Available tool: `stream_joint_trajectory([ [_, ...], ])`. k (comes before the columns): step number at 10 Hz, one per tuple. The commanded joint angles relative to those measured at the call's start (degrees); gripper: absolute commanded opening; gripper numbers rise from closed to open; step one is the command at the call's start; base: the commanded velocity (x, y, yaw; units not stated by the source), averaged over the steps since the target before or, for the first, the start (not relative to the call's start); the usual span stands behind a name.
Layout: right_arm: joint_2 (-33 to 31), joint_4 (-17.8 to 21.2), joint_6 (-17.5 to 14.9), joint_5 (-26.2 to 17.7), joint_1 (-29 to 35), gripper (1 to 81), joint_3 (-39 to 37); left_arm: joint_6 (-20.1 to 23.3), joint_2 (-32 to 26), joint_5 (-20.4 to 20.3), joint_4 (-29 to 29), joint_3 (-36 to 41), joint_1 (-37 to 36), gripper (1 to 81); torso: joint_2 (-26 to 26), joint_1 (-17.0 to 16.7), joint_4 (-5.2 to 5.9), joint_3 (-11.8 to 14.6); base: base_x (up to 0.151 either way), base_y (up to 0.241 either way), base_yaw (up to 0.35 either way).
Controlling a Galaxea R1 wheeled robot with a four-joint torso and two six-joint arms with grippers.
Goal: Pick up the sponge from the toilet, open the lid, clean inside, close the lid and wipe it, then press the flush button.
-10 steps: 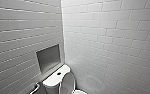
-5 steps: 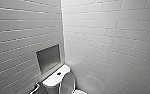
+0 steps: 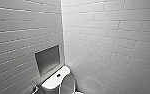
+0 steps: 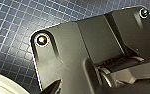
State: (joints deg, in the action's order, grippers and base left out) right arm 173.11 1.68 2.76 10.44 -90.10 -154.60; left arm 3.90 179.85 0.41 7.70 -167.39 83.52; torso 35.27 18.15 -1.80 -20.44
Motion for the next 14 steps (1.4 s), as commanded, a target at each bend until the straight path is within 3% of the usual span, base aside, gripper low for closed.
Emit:
stream_joint_trajectory([
  [1,-0.2,0.0,-0.2,-3.2,1.4,1.0,0.2,0.2,0.1,3.5,-0.3,-0.2,-2.2,81.1,0.0,0.0,0.00,0.0,0.076,0.000,0.000],
  [7,-0.1,0.3,-0.1,-3.0,1.5,1.0,0.5,0.2,0.0,3.5,-0.2,-0.2,-2.1,81.1,0.0,0.0,0.00,0.0,0.092,0.000,0.000],
  [10,-0.9,-0.3,-0.3,-2.3,1.5,1.0,3.1,0.1,0.3,4.2,-0.8,-0.1,-2.1,81.1,0.0,0.0,0.00,0.0,0.000,0.000,0.000],
  [12,-5.1,-0.4,-0.1,0.6,2.6,1.0,11.3,0.2,0.1,5.5,-0.2,0.5,-0.9,81.1,0.0,0.0,0.00,0.0,0.000,0.000,0.000],
  [14,-14.4,-0.3,0.5,3.3,5.3,1.0,26.8,0.3,-0.5,6.8,0.1,0.5,-0.3,81.1,0.0,0.0,0.00,0.0,0.000,0.000,0.000],
])
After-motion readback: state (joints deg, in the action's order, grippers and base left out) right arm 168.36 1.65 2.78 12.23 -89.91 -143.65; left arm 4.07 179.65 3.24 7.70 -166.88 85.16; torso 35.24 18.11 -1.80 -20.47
